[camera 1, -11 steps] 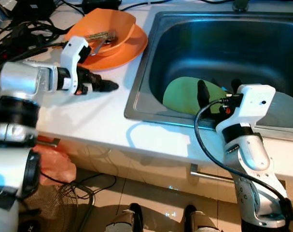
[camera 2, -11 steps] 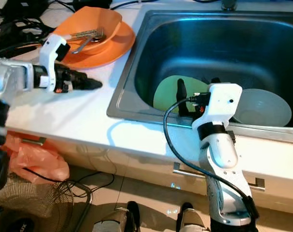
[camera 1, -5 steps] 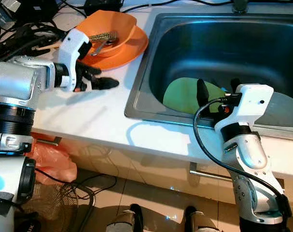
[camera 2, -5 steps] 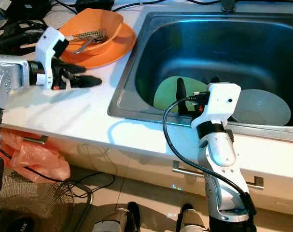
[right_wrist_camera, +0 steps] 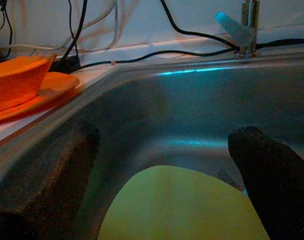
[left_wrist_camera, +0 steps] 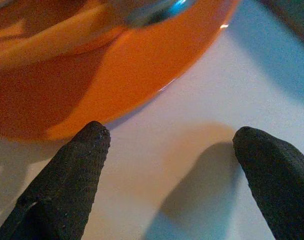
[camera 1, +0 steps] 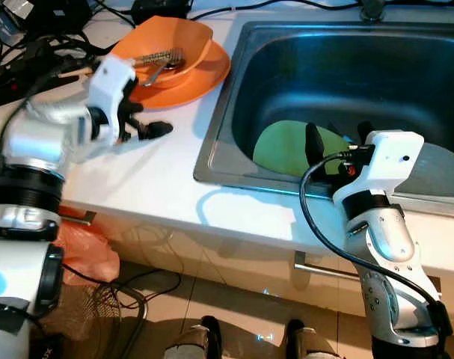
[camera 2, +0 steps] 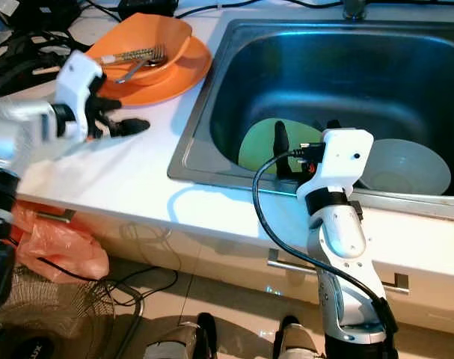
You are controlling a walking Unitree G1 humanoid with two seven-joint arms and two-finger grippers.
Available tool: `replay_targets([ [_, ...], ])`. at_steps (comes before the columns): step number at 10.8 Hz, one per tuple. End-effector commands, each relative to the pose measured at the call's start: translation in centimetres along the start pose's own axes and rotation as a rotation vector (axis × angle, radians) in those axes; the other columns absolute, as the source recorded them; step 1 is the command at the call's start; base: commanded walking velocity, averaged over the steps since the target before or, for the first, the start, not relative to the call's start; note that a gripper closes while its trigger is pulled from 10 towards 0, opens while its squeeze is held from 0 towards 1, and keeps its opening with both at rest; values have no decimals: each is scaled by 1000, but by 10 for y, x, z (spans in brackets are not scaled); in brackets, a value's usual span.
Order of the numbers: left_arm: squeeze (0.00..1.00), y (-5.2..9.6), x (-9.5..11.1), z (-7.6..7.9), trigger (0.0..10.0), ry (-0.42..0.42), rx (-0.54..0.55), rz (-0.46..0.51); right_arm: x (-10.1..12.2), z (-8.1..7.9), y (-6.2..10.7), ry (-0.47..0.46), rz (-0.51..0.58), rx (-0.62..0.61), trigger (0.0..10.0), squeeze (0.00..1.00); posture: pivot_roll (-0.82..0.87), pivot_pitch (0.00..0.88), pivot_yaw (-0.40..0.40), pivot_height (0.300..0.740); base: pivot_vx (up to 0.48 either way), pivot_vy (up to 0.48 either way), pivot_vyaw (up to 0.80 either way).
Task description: Kitchen organization
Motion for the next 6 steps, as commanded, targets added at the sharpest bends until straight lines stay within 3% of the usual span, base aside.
replay_targets([
  [1,0,4,2,-11,10000,-3,57,26,-57,4,14,-4,-249,-27,10000,0,19,255,195,740,0,0,0],
  [5,0,-3,8,-25,10000,-14,193,174,-58,8,19,7,-259,-35,10000,0,4,264,192,740,0,0,0],
  [6,0,-5,7,-24,10000,-26,196,171,-58,8,19,9,-261,-36,10000,0,4,264,192,740,0,0,0],
])
Point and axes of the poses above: a point about 5 cm out from each wrist's last joint towards the gripper, its own y axis pointing back from the gripper into the wrist, its own x axis along the axis of the wrist's last joint, z = x × y, the point moved 3 cm from there along -y, pointing out of the wrist towards the gripper, and after that the axes turned 7 degrees about y, right-handed, at the moved point
